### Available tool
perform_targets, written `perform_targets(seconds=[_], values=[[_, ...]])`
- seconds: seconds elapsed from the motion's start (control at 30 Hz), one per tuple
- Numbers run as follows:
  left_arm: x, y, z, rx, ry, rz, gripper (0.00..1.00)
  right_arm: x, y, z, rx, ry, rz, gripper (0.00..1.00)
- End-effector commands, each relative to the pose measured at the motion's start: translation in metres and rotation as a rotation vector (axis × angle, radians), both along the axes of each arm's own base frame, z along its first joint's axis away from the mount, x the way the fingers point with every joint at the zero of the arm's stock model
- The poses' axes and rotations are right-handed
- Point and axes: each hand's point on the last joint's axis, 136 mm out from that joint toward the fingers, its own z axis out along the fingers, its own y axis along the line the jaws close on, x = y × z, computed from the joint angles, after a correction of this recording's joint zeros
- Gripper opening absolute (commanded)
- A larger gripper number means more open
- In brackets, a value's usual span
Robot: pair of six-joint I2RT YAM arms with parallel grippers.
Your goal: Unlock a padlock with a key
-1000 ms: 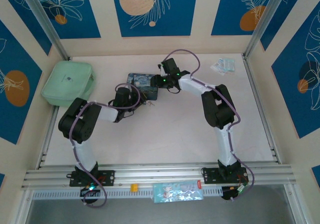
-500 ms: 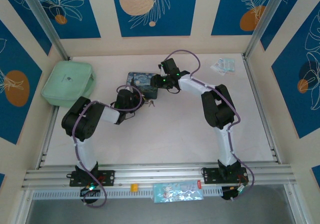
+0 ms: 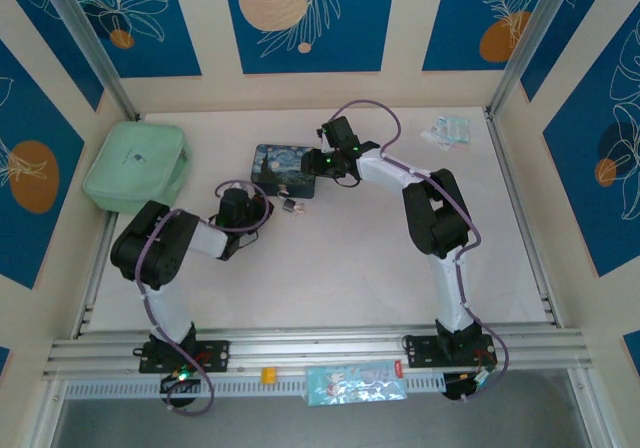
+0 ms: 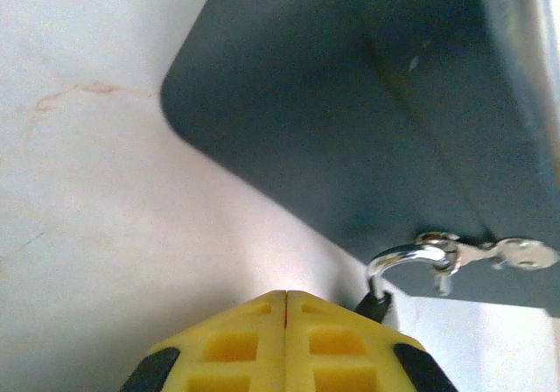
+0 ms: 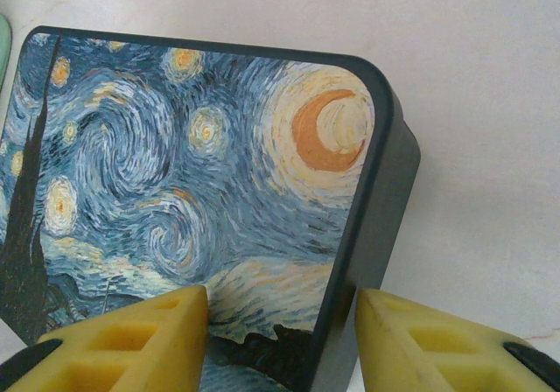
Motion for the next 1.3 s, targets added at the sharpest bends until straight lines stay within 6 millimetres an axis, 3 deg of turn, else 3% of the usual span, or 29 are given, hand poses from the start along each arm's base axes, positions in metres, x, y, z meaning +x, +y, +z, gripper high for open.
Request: perform_targets(seconds=[0.0,0.1,0.37,0.63,0.87,1.07,1.27], values=[[0.013,-0.008,0.015,-0.104,-0.072,0.003,0.00,-0.008,-0.008,-0.023,-0.043,0.082,-0.011,0.47],[0.015,-0.018,0.021,-0.151,-0.109,-0.037,0.06,-0.009,-0.007,-0.022,-0.039,0.082,-0.004,0.47],[0.014,-0.016,0.000,-0.116,-0.065,-0.026,0.26,-0.008,-0.004,-0.024,-0.022,0.091,0.004,0.47],[0.028,-0.032,-0.002,-0.107,-0.087,-0.070,0.29,-0.008,-0.001,-0.023,-0.020,0.093,0.010,0.48],[0.037,-0.052,0.026,-0.178,-0.233,-0.147,0.27,-0.008,0.001,-0.026,-0.015,0.106,0.009,0.48],[0.020,-0.062,0.033,-0.219,-0.282,-0.183,0.23,-0.009,-0.001,-0.026,-0.017,0.110,0.001,0.48],[0.000,-0.065,0.007,-0.188,-0.182,-0.212,0.34,-0.006,0.001,-0.021,-0.011,0.098,0.021,0.49]])
